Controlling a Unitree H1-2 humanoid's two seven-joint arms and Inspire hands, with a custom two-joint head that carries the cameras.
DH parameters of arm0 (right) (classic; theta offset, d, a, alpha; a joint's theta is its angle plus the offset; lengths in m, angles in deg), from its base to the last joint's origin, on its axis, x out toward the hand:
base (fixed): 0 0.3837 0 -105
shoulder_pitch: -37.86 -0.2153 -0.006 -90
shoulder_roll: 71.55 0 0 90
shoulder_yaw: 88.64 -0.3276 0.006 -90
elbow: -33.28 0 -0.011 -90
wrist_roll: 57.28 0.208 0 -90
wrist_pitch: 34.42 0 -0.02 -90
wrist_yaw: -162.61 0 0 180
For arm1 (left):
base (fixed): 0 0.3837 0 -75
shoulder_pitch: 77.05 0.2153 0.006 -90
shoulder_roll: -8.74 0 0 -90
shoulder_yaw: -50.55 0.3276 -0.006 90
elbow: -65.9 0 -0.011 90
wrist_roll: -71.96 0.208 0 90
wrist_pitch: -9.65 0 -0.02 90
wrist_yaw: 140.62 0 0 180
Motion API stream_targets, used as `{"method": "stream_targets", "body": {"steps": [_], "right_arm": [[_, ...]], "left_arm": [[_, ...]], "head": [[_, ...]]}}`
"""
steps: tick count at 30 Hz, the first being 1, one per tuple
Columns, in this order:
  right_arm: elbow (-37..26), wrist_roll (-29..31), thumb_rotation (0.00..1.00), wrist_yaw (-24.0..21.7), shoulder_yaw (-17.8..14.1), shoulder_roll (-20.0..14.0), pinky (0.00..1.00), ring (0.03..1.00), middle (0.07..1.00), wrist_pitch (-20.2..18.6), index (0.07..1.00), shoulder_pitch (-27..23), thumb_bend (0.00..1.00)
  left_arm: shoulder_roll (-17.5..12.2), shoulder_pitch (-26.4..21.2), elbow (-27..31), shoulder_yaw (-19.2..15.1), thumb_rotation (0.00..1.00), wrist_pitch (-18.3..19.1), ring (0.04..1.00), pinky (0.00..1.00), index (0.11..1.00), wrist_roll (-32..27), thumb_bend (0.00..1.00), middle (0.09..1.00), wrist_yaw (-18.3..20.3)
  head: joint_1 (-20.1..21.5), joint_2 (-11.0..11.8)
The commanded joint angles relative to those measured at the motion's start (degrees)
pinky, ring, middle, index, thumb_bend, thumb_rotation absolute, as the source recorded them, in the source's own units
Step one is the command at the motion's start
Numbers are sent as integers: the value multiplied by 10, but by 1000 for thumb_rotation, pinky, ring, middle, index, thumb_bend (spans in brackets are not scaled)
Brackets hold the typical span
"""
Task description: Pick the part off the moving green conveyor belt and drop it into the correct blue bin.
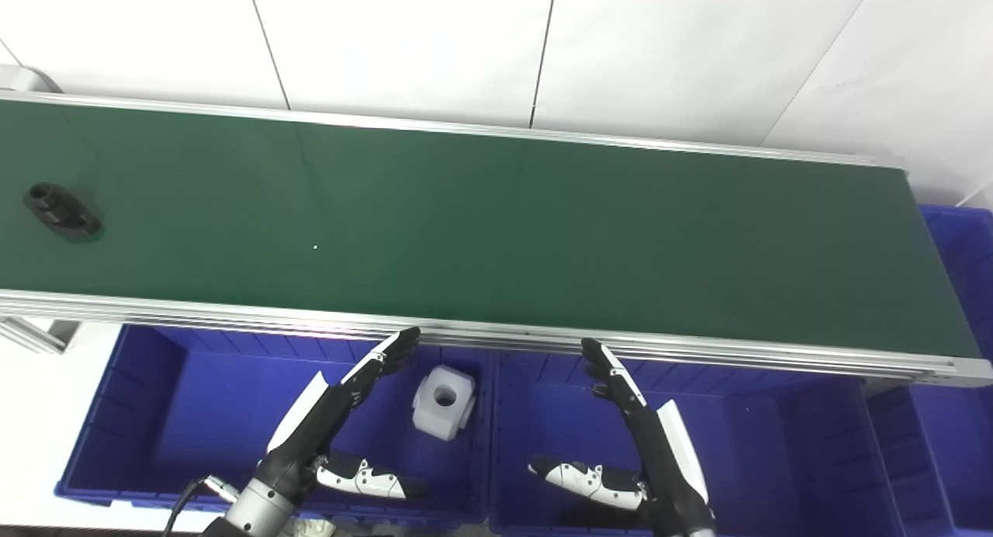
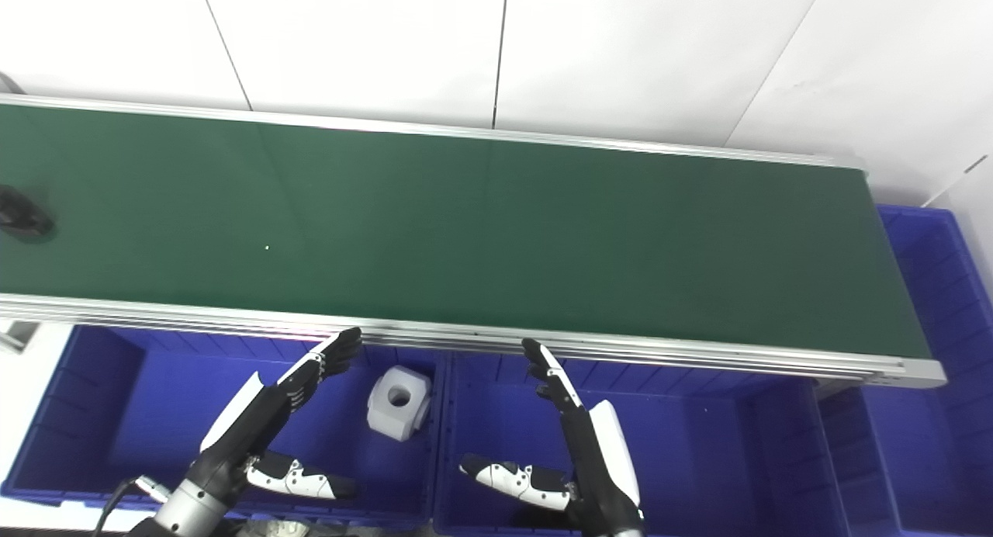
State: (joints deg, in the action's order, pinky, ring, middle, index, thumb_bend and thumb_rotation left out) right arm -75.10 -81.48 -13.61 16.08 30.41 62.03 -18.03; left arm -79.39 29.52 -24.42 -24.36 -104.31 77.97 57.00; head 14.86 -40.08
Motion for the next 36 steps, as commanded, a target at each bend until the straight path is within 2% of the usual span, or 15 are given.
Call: {"method": "stream_targets", "body": {"steps": [1,13,36], "right_arm": [[-13,-4,290,-1,0,1,847,896,912,3,929,4,783],[-16,-8,276,3,-1,0,861,900,911,11,928,12,772],[-20,-12,280,0,-2,5,863,897,905,2,922,14,773]], "left_arm": [[-6,1,23,2,280,-11,935,909,948,-5,696,956,2],[3,-8,15,2,291,-1,934,906,950,-2,711,954,-3],[0,-12,11,2,292,-9,925,903,948,7,708,944,-3]], "head": [[-2,0],[-6,0],[-5,0]]}}
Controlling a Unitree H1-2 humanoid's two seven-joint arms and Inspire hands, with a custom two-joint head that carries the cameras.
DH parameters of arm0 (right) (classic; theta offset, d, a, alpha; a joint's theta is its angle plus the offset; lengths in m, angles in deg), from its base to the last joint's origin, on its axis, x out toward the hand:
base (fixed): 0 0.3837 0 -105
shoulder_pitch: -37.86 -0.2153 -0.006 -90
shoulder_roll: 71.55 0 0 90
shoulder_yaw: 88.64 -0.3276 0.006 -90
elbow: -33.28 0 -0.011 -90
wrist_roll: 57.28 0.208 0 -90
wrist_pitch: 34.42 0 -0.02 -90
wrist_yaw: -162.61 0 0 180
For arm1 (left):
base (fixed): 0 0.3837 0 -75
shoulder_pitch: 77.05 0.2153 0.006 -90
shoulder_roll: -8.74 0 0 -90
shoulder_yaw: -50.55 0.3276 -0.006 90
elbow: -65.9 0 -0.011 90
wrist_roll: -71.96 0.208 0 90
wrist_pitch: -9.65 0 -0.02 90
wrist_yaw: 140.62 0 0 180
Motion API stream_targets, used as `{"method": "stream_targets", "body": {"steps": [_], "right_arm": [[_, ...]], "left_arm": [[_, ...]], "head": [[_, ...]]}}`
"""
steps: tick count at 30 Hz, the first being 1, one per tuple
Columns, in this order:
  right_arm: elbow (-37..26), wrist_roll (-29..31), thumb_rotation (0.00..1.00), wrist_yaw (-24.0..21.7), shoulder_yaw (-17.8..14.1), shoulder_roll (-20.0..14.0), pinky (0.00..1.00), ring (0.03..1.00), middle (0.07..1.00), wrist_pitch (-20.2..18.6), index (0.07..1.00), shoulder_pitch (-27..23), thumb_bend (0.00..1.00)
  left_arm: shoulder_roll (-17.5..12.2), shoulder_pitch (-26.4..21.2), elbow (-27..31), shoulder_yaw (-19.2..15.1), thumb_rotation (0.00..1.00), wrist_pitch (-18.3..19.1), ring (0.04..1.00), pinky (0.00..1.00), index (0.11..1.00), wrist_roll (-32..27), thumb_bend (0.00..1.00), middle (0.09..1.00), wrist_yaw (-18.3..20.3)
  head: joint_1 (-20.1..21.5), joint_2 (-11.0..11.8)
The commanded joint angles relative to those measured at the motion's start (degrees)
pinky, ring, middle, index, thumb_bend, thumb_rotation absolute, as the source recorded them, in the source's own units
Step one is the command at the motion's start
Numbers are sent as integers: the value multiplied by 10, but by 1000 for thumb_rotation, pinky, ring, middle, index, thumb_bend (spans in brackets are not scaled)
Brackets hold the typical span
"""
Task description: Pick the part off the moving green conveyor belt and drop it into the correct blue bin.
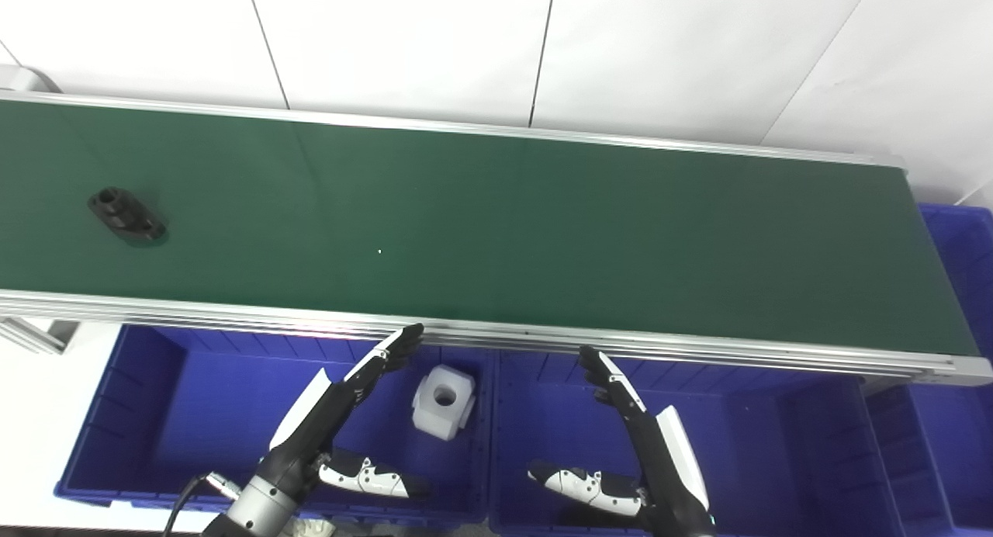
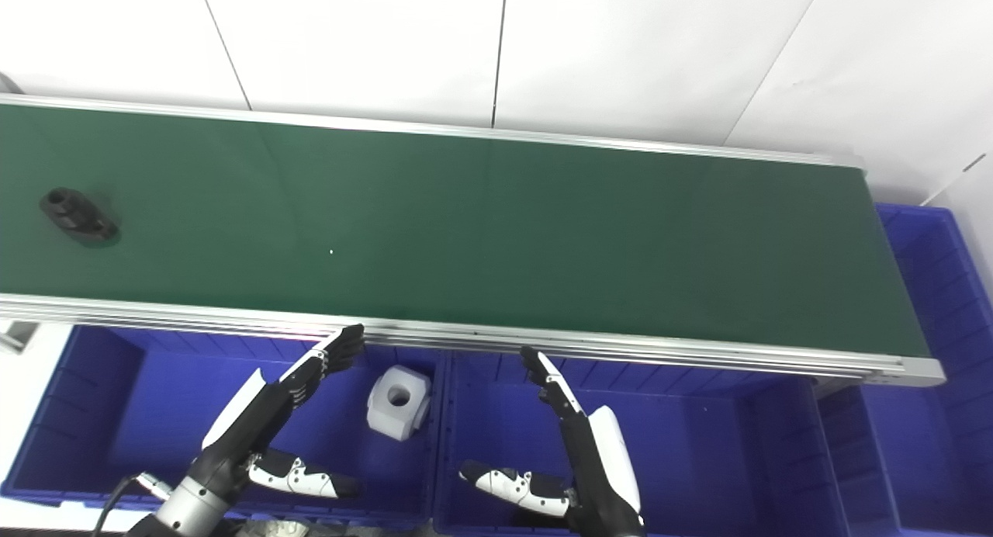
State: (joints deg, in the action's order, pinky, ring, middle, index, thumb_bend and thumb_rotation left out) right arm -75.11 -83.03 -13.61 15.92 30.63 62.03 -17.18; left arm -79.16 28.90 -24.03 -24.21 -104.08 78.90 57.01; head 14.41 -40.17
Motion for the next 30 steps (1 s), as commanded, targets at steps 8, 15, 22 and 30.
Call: {"method": "stream_targets", "body": {"steps": [8,15,22,30], "right_arm": [[-19,-2,267,2,-1,2,854,895,905,5,922,5,769],[-20,-2,277,-1,-1,4,854,897,907,0,926,5,765],[-18,4,271,-1,-1,5,862,895,902,2,925,4,771],[-16,0,272,0,-2,3,848,888,900,4,924,2,767]], "left_arm": [[-1,-6,4,1,286,-16,924,899,948,-2,706,945,-5],[-2,-7,2,0,281,-16,928,905,950,-5,705,944,-3],[-2,-9,-3,1,263,-20,930,908,949,-10,699,947,-2],[-1,-8,0,2,265,-15,926,904,948,-5,699,944,-4]], "head": [[-1,1],[0,2],[-1,4],[-8,10]]}}
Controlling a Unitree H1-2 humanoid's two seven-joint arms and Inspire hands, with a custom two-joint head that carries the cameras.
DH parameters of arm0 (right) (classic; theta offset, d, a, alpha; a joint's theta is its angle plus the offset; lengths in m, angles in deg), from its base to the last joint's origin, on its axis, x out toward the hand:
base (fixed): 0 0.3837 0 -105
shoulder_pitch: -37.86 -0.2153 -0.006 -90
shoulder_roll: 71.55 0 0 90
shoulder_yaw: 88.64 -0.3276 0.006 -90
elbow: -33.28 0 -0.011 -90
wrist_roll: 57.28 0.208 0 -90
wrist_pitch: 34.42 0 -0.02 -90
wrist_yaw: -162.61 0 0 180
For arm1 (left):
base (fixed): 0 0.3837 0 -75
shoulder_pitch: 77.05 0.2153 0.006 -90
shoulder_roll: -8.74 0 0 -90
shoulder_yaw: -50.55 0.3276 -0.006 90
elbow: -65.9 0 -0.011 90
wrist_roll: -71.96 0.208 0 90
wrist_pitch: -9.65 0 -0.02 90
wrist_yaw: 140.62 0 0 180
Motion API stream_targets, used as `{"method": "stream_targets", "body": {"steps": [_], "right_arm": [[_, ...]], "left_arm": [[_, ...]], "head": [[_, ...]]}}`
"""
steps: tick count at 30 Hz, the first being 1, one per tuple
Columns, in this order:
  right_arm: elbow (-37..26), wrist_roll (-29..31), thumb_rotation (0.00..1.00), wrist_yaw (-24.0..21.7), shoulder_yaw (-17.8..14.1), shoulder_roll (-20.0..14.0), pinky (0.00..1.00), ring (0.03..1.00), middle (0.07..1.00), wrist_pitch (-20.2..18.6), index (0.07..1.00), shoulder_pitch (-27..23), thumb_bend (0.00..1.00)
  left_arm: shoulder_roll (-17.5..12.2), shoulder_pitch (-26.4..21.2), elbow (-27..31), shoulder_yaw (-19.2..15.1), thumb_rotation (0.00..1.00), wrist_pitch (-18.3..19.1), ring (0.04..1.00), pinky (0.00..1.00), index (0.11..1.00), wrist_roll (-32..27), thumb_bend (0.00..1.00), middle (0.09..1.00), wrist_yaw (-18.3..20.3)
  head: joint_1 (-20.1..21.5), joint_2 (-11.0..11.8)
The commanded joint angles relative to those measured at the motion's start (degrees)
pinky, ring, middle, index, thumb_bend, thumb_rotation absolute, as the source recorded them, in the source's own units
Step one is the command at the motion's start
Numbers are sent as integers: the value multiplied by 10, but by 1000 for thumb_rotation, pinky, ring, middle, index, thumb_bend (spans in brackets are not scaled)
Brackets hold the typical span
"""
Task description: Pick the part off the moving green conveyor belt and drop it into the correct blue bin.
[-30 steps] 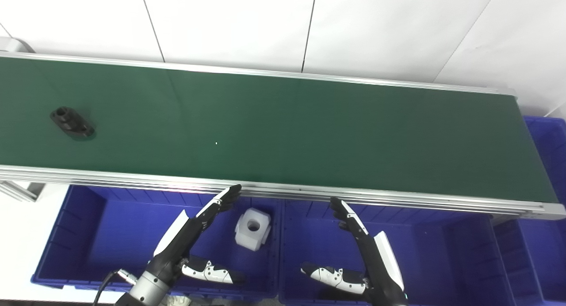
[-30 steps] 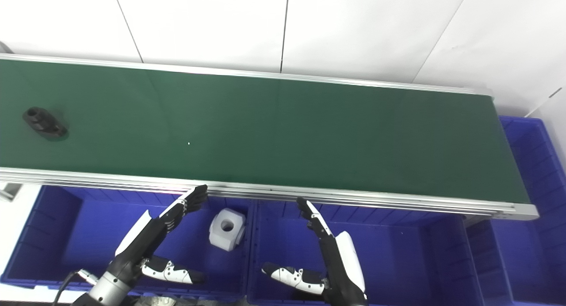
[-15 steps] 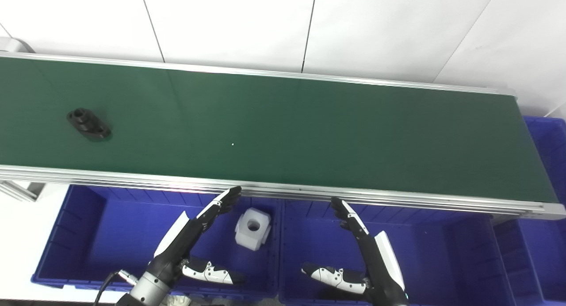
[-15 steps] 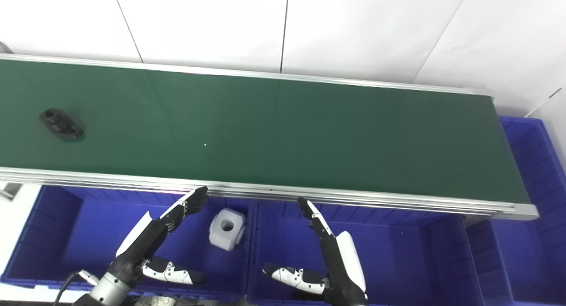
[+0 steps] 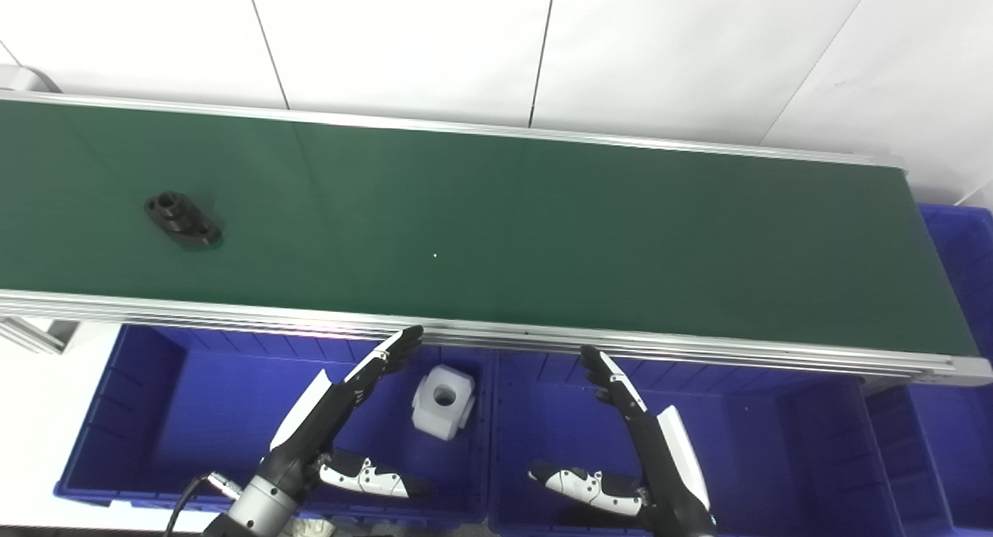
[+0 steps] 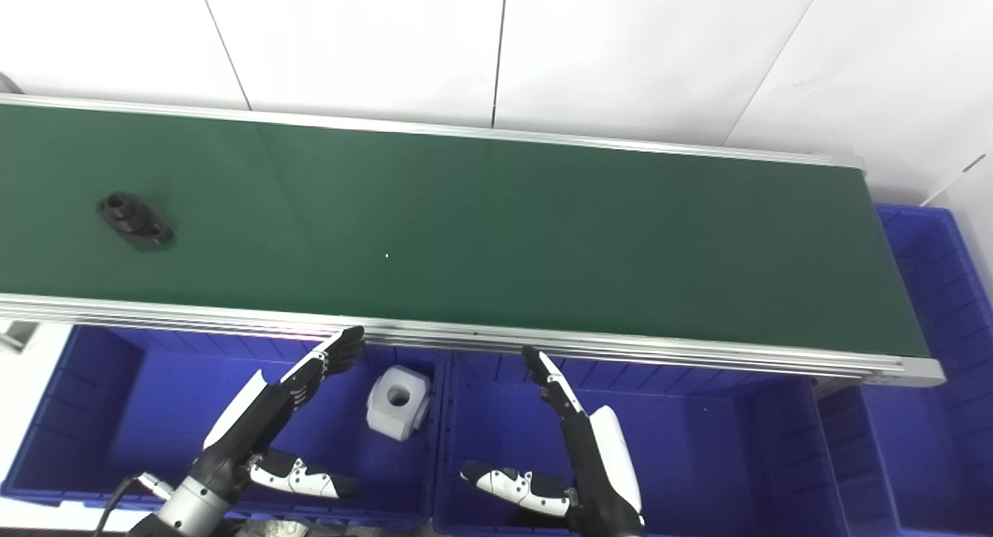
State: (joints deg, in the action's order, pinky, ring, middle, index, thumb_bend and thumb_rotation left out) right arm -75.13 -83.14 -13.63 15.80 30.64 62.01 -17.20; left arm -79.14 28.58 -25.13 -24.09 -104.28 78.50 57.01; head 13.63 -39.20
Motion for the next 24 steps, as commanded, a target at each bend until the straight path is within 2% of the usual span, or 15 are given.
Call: {"method": "stream_targets", "body": {"steps": [1,2,3,4,5,7,15,16,17,18,20,21,22,23,24], "right_arm": [[-16,1,273,1,-1,2,849,889,900,4,924,2,768],[-13,3,274,1,-2,0,850,888,900,8,923,2,766],[-11,4,274,2,-3,-1,850,888,899,11,923,2,765],[-5,12,274,2,-5,-6,850,888,899,20,923,1,765],[-1,17,262,2,-6,-9,848,889,904,27,927,0,754],[4,23,257,2,-10,-16,854,895,909,31,931,1,746],[18,33,250,4,-17,-25,872,913,918,27,939,-1,741],[17,34,237,3,-18,-26,879,917,921,24,941,-1,737],[17,36,231,2,-19,-26,882,918,922,20,942,-1,735],[17,37,220,0,-19,-27,877,918,926,18,945,-1,730],[19,36,182,1,-20,-27,881,920,929,19,945,-2,722],[20,34,180,2,-20,-26,882,920,929,19,945,-1,722],[20,33,183,3,-20,-26,886,920,929,18,946,-1,724],[22,35,185,3,-20,-26,887,920,929,21,946,0,725],[23,37,176,3,-20,-26,892,923,931,23,947,0,721]], "left_arm": [[0,-5,11,1,266,-13,924,900,947,2,699,942,-5],[1,-5,10,1,267,-15,922,897,947,6,700,941,-7],[2,-4,9,2,268,-16,921,895,946,9,701,941,-8],[3,-5,7,3,268,-16,920,895,946,12,701,941,-7],[5,-6,6,5,283,-16,917,884,945,14,711,939,-7],[8,-7,1,8,293,-15,910,871,940,21,722,934,-9],[22,-4,-12,14,247,-14,861,792,911,47,751,889,-23],[23,-5,-13,14,236,-15,760,708,913,48,750,809,-24],[25,-5,-15,15,231,-15,719,673,913,53,750,776,-28],[26,-5,-16,15,230,-15,595,564,909,57,754,660,-30],[27,-6,-17,16,226,-12,718,634,899,59,771,783,-31],[26,-7,-19,17,226,-14,729,641,898,60,772,794,-31],[25,-7,-20,17,223,-15,811,731,894,61,778,860,-32],[25,-7,-22,17,222,-20,839,761,893,65,780,882,-35],[25,-8,-24,18,238,-23,793,724,893,68,782,841,-38]], "head": [[-3,1],[-23,6],[-23,6],[-56,14],[-62,15],[-104,29],[-164,60],[-164,60],[-169,65],[-169,65],[-166,67],[-162,69],[-161,69],[-159,69],[-159,70]]}}
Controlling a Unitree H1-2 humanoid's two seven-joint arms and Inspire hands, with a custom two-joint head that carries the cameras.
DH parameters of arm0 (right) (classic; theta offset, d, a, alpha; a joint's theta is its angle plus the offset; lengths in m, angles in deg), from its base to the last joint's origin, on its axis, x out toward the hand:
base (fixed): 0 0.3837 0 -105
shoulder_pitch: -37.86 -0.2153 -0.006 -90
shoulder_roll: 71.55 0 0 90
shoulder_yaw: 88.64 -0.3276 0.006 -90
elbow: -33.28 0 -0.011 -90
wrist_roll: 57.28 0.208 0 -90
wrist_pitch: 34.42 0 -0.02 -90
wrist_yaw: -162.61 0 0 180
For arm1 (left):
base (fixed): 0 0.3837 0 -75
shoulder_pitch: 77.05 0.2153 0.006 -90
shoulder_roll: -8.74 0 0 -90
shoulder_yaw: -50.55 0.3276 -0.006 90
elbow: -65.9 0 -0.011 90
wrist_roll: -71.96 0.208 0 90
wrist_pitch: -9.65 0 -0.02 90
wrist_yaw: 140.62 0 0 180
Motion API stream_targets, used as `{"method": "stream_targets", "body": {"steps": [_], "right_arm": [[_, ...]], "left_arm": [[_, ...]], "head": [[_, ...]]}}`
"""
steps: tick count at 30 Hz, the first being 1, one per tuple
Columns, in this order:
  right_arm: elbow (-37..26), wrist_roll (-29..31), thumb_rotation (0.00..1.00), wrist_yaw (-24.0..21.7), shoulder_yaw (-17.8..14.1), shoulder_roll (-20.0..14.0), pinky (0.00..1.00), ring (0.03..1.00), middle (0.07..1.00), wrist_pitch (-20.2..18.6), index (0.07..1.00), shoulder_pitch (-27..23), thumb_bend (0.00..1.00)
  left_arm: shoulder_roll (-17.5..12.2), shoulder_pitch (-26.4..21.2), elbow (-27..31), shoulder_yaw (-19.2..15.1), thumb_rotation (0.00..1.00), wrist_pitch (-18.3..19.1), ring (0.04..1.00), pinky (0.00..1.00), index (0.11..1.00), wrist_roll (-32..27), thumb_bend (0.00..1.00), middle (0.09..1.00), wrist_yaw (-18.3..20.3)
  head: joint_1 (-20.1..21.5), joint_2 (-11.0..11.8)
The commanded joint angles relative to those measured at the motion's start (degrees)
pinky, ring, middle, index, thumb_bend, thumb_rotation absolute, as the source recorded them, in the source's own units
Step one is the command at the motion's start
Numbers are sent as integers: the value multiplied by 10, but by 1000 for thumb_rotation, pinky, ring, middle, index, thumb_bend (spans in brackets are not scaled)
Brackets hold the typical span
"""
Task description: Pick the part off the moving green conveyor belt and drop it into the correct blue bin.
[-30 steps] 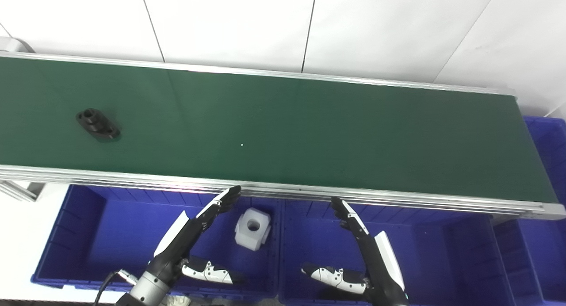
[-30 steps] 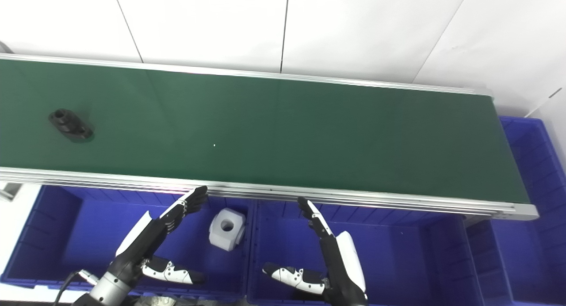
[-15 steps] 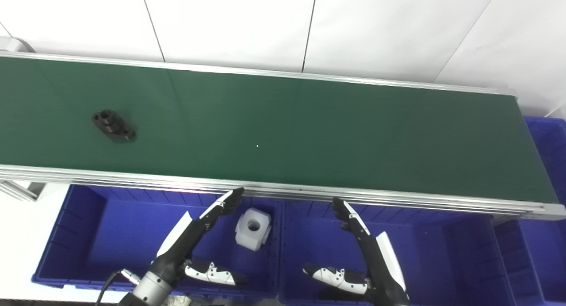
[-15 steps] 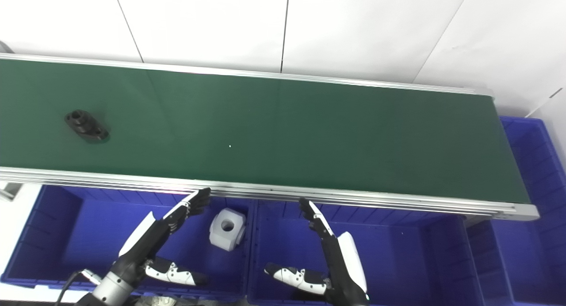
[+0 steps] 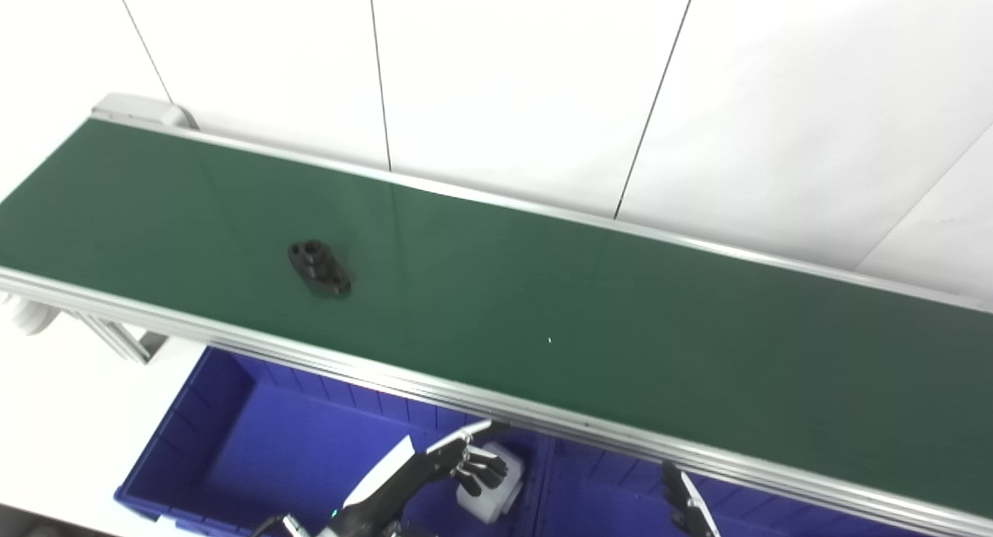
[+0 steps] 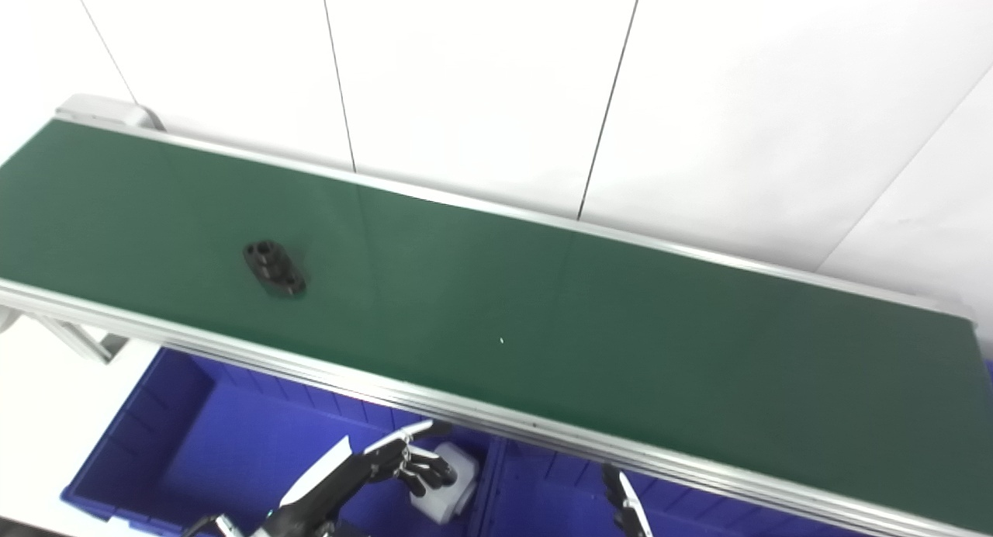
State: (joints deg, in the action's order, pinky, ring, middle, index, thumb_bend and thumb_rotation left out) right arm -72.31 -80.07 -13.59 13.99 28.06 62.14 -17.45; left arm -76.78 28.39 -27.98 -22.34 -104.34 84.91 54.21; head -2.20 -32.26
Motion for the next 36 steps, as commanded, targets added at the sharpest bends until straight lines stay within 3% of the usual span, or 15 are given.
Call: {"method": "stream_targets", "body": {"steps": [1,5,7,9,14,15,17,19,21,22,23,24,26,31,36], "right_arm": [[-5,4,171,2,-1,-1,894,925,931,23,947,2,719],[-9,2,168,0,1,0,879,919,931,18,946,1,711],[-9,1,174,0,1,1,883,921,928,16,943,1,717],[-9,-2,182,0,1,1,883,924,931,14,942,1,720],[-9,0,172,2,0,2,883,922,931,18,942,1,720],[-8,-1,169,3,0,2,885,920,929,19,942,1,720],[-8,5,175,5,-1,4,879,915,926,24,939,1,721],[-8,8,166,10,-3,6,877,911,923,30,937,2,714],[-10,9,192,17,-5,11,863,900,915,34,933,4,714],[-10,12,211,21,-6,14,846,888,908,39,931,5,716],[-10,14,230,23,-7,15,833,881,905,43,930,5,717],[-8,20,228,28,-7,17,834,882,907,59,931,5,714],[-12,22,221,37,-8,20,862,901,919,79,932,7,702],[-48,9,257,40,-8,24,864,902,918,94,929,16,692],[-90,-12,314,41,-10,31,856,890,906,88,916,19,722]], "left_arm": [[0,-6,3,1,246,-24,769,704,892,6,783,820,-13],[-2,-8,1,2,277,-25,843,790,891,11,804,879,-18],[-3,-9,0,3,279,-26,809,746,893,8,803,862,-18],[-5,-9,-1,4,279,-27,714,654,899,6,793,760,-18],[-6,-11,0,6,274,-27,834,762,891,4,798,872,-19],[-6,-11,0,6,267,-27,778,715,892,3,797,832,-20],[-6,-11,2,5,263,-25,815,744,889,4,798,859,-19],[-6,-11,5,5,259,-20,740,677,893,3,791,780,-17],[-6,-12,5,4,255,-20,783,698,890,2,793,830,-16],[-6,-13,6,4,249,-19,765,683,892,1,789,814,-14],[-7,-13,6,4,244,-18,687,628,897,0,781,737,-13],[-7,-14,7,4,241,-18,689,633,898,-1,779,737,-13],[-8,-15,8,3,236,-19,812,741,899,-6,780,848,-12],[-13,-17,10,5,248,-23,877,801,913,-13,762,912,-10],[-16,-19,11,6,272,-23,886,827,928,-19,747,921,-8]], "head": [[0,1],[3,3],[5,3],[6,3],[11,2],[11,2],[17,1],[29,-3],[43,-7],[58,-12],[58,-12],[76,-18],[90,-24],[129,-38],[140,-43]]}}
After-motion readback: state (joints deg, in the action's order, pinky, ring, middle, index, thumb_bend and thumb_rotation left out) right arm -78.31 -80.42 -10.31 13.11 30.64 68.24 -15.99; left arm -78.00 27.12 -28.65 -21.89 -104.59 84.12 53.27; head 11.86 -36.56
